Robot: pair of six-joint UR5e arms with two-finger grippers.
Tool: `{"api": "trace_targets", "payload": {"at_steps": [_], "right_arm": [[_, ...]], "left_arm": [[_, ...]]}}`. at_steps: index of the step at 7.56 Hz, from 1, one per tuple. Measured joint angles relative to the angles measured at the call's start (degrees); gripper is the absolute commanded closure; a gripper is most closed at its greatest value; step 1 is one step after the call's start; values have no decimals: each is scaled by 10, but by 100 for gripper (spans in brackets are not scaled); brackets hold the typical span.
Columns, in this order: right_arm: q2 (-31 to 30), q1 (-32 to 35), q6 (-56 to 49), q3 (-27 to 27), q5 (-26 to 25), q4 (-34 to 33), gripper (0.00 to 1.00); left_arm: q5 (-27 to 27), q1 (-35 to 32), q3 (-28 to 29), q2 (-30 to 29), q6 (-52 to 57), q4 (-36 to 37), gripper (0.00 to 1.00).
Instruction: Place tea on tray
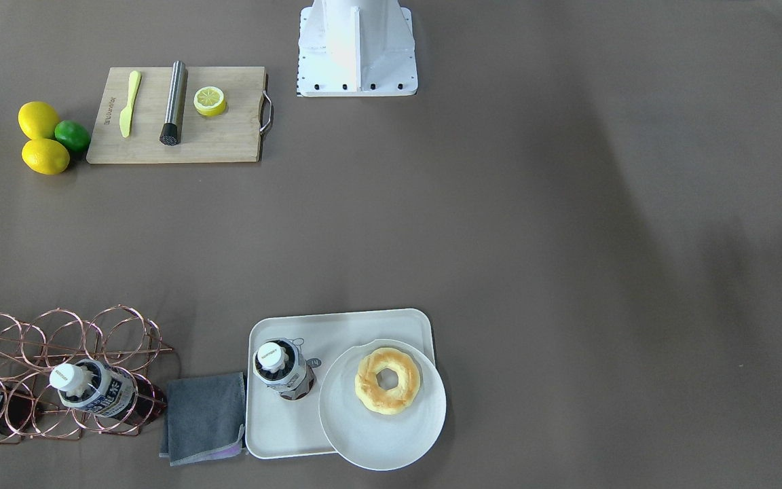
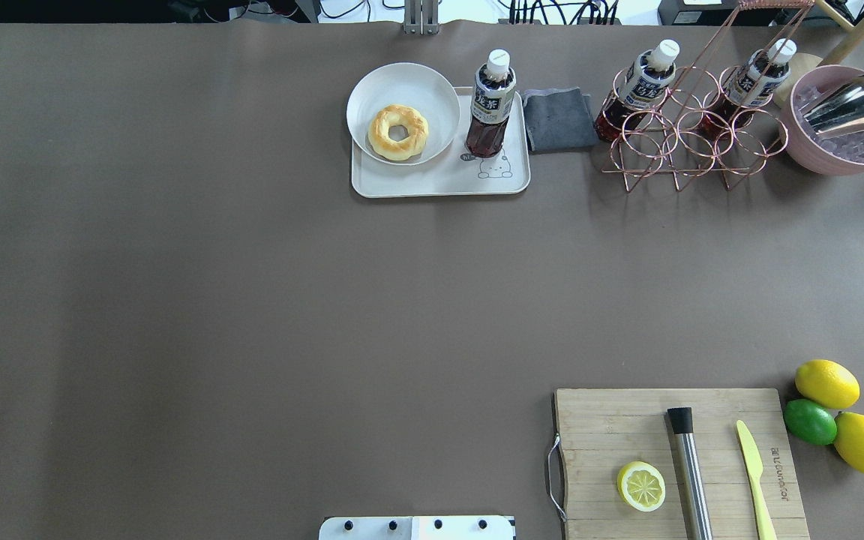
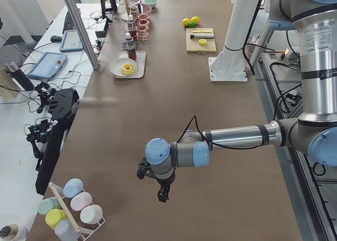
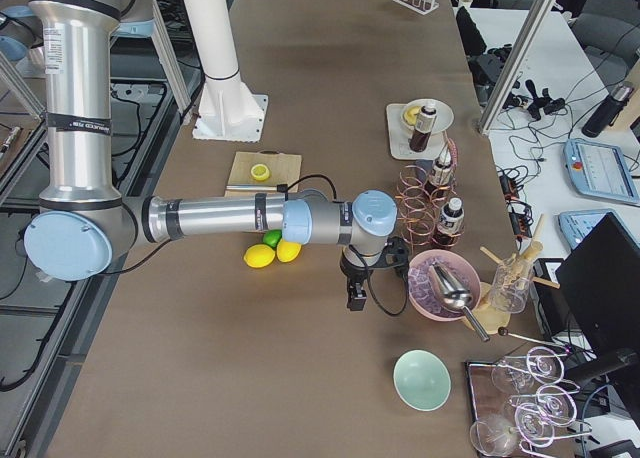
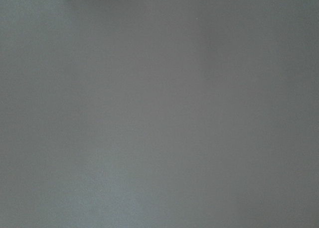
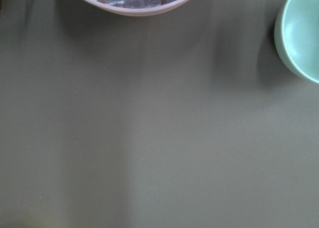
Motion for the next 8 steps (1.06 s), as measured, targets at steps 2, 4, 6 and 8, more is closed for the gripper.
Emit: {"api": "trace_targets", "payload": {"at_steps": [2, 4, 6, 8], "right_arm": [[-1, 0, 0, 3, 0, 0, 0], [-1, 0, 0, 4, 0, 0, 0], [-1, 0, -1, 4, 0, 0, 0], [-4, 0, -1, 9, -2, 1, 0]], "left_arm": [[0, 0, 1, 0, 0, -1, 1], [0, 0, 2, 0, 0, -1, 1], [0, 0, 1, -3, -1, -1, 1], [-2, 0, 0, -6, -4, -1, 1]]}}
